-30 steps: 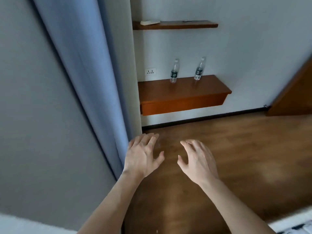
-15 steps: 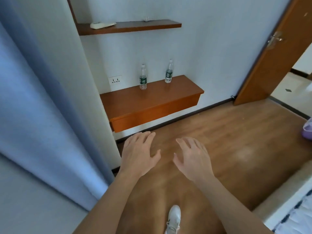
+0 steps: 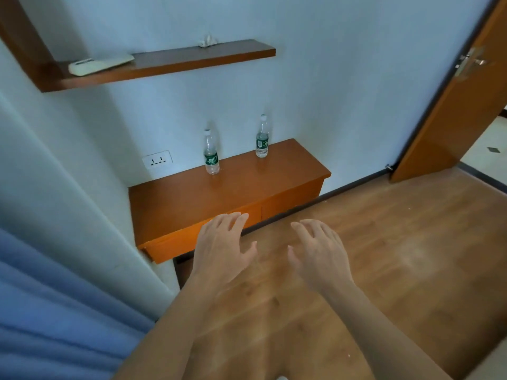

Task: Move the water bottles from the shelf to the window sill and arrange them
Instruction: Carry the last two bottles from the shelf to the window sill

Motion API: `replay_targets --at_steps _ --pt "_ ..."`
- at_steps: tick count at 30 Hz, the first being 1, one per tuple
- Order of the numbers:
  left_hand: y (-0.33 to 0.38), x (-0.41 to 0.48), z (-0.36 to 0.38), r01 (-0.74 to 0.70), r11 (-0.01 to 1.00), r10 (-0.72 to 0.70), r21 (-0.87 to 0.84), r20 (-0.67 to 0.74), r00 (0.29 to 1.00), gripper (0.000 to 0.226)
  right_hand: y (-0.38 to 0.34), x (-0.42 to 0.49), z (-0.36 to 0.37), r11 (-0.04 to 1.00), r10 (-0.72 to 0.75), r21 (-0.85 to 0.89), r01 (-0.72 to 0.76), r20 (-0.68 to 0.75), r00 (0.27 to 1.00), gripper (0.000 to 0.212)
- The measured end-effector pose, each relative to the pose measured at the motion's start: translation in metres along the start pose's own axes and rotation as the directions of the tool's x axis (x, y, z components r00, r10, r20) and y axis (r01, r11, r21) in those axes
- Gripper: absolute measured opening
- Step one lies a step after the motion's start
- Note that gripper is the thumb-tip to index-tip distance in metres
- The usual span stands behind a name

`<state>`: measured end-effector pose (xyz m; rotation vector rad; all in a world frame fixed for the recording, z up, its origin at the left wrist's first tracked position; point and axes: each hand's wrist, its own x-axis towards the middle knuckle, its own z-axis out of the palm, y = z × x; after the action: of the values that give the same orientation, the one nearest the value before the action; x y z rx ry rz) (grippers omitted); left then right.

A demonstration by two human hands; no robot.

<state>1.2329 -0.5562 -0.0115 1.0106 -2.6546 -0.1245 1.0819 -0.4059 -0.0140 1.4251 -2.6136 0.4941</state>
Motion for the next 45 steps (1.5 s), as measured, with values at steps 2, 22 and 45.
replay_targets --at_steps 2,22,45 --pt "0.004 0.028 0.009 0.01 1.0 -0.01 0.007 0.0 1.0 0.062 0.019 0.028 0.006 1.0 -0.009 -0.021 0.009 0.002 1.0 0.052" --pt "-0.036 0.267 0.104 0.117 0.993 -0.117 0.026 -0.005 0.993 0.066 0.079 0.299 0.102 0.996 -0.088 0.009 0.088 0.048 0.995 0.053" --pt "-0.101 0.412 0.18 0.601 0.799 -0.595 -0.028 0.104 0.797 0.063 0.138 0.539 0.216 0.975 -0.164 0.185 0.124 0.218 0.962 0.05"
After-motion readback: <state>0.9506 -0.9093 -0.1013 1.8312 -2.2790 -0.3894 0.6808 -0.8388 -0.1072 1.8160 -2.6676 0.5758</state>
